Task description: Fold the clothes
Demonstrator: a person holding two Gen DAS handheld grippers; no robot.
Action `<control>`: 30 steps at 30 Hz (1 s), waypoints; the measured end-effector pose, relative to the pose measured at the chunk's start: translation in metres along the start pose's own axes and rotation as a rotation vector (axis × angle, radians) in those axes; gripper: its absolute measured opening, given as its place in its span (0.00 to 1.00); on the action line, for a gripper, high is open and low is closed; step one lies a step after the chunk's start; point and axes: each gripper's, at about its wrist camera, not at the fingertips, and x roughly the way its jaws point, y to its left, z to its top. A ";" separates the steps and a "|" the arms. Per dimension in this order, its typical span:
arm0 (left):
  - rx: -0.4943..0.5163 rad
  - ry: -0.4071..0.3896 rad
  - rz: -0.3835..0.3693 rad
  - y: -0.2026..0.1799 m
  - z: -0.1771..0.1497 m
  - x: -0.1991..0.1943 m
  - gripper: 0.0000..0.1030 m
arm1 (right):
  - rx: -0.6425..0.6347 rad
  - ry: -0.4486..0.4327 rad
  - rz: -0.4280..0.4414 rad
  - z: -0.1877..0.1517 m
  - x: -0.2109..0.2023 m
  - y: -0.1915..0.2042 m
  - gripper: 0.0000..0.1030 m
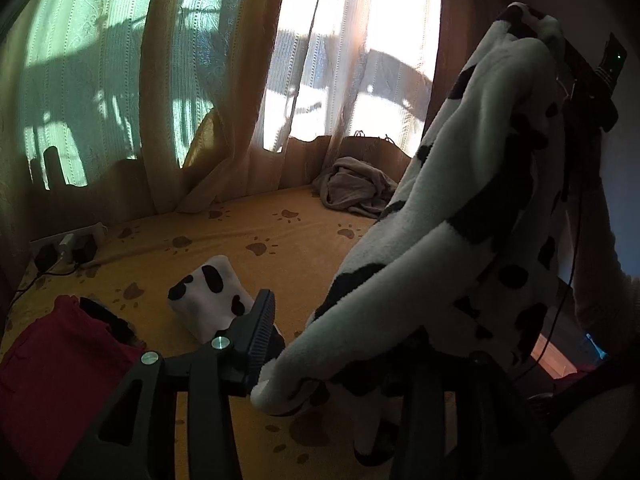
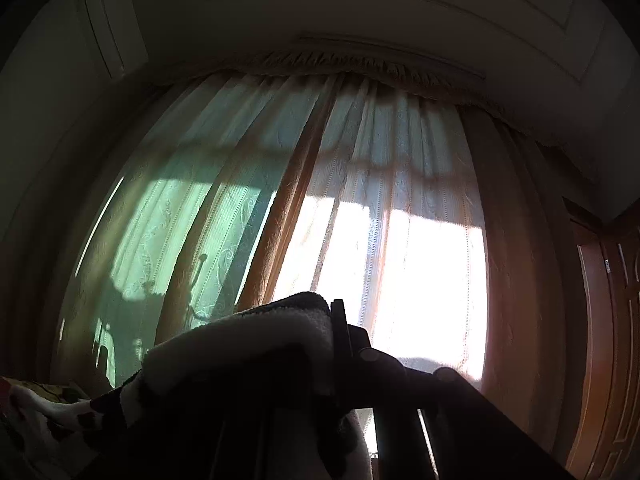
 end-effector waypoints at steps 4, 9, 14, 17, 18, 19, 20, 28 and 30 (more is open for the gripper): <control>0.068 0.036 -0.062 -0.026 -0.022 0.011 0.51 | -0.023 0.012 0.007 -0.003 -0.007 0.013 0.08; 0.132 0.014 -0.086 -0.055 -0.027 0.008 0.58 | -0.042 0.022 -0.002 0.001 -0.007 0.018 0.08; 0.205 0.005 -0.076 -0.090 -0.023 0.001 0.65 | -0.067 0.033 0.009 0.005 0.002 0.025 0.08; 0.189 -0.023 -0.038 -0.107 -0.016 -0.003 0.74 | -0.069 0.030 0.017 0.007 0.003 0.029 0.08; 0.185 -0.033 -0.018 -0.111 -0.013 -0.002 0.74 | -0.060 0.028 0.023 0.007 0.003 0.030 0.08; 0.185 -0.044 0.009 -0.113 -0.009 0.001 0.74 | -0.051 0.026 0.029 0.007 0.003 0.030 0.08; 0.185 -0.049 0.031 -0.114 -0.006 0.005 0.74 | -0.046 0.024 0.032 0.008 0.003 0.029 0.08; 0.051 -0.167 0.159 -0.069 0.030 0.006 0.13 | -0.027 0.023 -0.018 0.005 -0.002 0.009 0.08; 0.010 -0.268 0.210 -0.055 0.048 -0.020 0.13 | -0.001 0.030 -0.053 -0.001 -0.005 -0.004 0.08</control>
